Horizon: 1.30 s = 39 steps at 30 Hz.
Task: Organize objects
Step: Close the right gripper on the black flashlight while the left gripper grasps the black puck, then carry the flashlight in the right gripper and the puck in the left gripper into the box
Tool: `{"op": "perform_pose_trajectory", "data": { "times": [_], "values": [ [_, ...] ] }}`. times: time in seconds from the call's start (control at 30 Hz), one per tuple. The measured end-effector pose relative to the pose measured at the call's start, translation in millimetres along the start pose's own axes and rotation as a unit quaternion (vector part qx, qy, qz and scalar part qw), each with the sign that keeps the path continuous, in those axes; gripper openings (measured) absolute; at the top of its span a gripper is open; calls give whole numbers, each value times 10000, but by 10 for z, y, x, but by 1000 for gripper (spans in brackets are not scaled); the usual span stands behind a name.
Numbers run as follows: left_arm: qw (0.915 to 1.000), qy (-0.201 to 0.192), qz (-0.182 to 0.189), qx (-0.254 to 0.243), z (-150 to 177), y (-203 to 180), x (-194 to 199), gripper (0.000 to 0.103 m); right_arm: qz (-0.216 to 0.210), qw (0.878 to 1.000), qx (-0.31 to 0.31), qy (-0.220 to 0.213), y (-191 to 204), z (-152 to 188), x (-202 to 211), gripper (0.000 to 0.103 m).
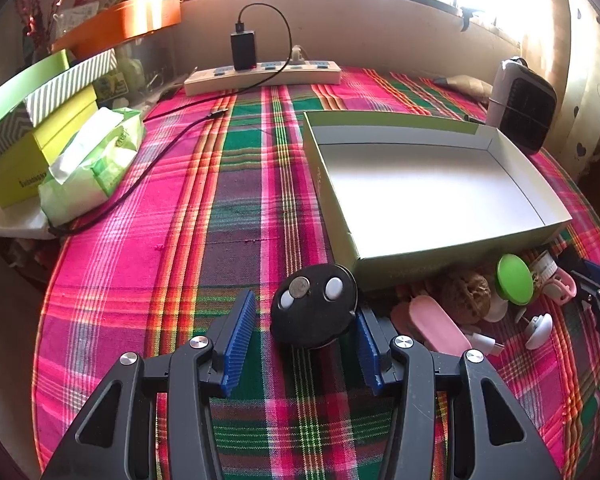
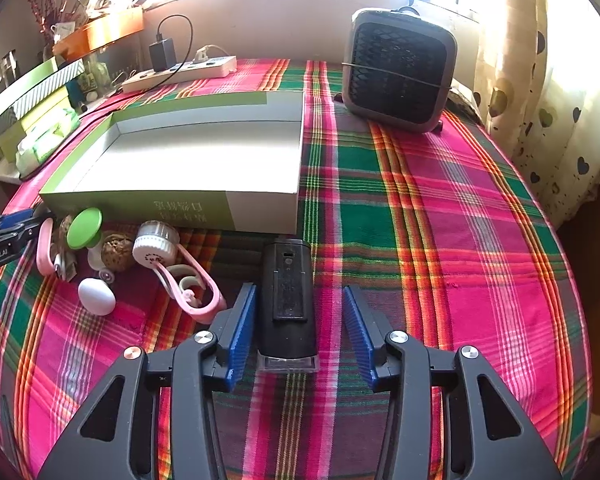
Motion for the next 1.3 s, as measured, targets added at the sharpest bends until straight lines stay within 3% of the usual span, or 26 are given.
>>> {"op": "perform_pose_trajectory", "data": {
  "times": [0.23,0.33,0.4,0.87,1.3],
  "values": [
    [10000,-5,39,64,-1,9,6,44,-84,10000,11,-27,45,5,12,34],
    [10000,-23,35,78,6,8,14,36,-116,9999,24,-31,62,5,15,29],
    [10000,-22,25,77,6,10,16,30,-101,9999,41,-36,71,7,17,29],
    [9999,-30,80,98,32,10,46,30,-128,9999,24,-87,92,22,43,29],
    [9994,-277,188,-41,-64,-52,302,30,-170,9994,39,-306,116,-94,229,29]
  ]
}}
Point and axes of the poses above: each gripper's, at about its wrist camera, not at the fingertips, and x roughly against the way its jaws point, y to its left, z to its underside, the point moved 7 cm from there along -x, roughly the way its jaws point, and after that the axes turned 3 degrees about y, right-handed, at the moved point
